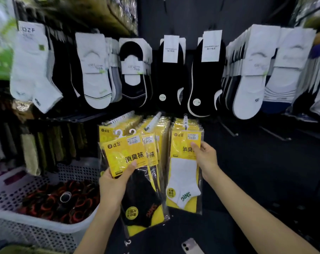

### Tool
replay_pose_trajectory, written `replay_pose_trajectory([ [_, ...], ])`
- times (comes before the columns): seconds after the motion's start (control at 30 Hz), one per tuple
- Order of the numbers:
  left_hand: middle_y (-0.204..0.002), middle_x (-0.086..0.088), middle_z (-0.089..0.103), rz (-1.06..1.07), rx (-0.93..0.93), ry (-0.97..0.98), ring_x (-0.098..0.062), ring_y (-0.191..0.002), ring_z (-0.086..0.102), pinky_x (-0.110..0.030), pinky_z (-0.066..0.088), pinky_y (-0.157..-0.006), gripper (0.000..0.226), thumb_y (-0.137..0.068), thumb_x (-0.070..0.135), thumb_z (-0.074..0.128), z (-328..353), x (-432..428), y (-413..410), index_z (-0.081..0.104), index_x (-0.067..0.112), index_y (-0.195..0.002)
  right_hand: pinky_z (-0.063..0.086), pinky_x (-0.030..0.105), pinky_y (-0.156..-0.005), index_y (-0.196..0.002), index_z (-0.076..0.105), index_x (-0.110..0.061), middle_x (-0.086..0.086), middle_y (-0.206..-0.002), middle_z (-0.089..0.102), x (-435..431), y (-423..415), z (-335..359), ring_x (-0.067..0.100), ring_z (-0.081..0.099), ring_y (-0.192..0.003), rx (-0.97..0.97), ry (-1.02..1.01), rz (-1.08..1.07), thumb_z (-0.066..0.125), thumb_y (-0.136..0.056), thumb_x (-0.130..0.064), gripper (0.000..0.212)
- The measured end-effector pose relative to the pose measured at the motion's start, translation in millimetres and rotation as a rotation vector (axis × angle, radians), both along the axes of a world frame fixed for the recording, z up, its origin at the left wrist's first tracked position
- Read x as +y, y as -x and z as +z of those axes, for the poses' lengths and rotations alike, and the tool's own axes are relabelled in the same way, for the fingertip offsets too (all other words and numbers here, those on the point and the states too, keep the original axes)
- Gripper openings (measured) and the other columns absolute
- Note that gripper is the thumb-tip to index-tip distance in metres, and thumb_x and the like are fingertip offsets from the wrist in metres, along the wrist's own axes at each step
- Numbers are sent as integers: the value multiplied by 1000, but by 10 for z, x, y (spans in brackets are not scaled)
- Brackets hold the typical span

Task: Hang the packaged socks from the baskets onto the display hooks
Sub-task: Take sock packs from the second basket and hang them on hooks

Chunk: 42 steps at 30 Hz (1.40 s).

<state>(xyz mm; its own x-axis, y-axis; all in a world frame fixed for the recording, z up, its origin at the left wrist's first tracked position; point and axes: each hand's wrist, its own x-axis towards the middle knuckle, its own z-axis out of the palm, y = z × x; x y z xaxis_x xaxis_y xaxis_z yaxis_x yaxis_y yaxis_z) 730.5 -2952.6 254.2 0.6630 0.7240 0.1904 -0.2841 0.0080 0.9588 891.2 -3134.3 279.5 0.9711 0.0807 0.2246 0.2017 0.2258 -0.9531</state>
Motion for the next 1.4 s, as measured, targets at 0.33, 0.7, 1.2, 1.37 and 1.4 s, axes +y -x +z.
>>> replay_pose_trajectory([
  [0.33, -76, 16, 73, -50, 12, 31, 9, -68, 65, -4, 44, -50, 23, -73, 31, 78, -57, -62, -34, 69, 22, -92, 45, 24, -70, -94, 59, -12, 4, -93, 63, -102, -296, -340, 23, 62, -92, 133, 185, -401, 73, -82, -21, 20],
  [0.7, -85, 17, 74, -227, 94, -5, 4, -77, 68, -9, 47, -57, 28, -72, 35, 78, -161, -417, -205, 68, 27, -97, 54, 17, -67, -106, 66, -17, -2, -93, 75, -100, 670, -211, 8, 71, -84, 55, 190, 333, 47, -97, -34, 27],
  [1.2, -73, 13, 69, -89, 42, -19, 0, -67, 61, -17, 44, -63, 21, -74, 30, 78, 12, -136, -156, 67, 24, -90, 55, 18, -68, -94, 67, -23, -5, -88, 75, -392, 369, 25, 8, 71, -84, -99, 85, 14, 55, -94, -20, 12],
  [1.37, -67, 15, 67, -58, 35, -18, 3, -62, 60, -17, 43, -62, 18, -73, 30, 79, 63, -76, -154, 66, 24, -84, 53, 21, -73, -88, 66, -25, 0, -94, 73, -263, 207, 10, 6, 68, -84, -55, 138, -45, 57, -94, -19, 13],
  [1.4, -69, 14, 68, -57, 35, -18, 2, -66, 61, -16, 42, -62, 18, -73, 30, 79, 72, -76, -151, 66, 24, -84, 55, 24, -74, -86, 66, -25, 4, -95, 73, -238, 173, -2, 10, 69, -86, -38, 144, -63, 57, -94, -19, 14],
])
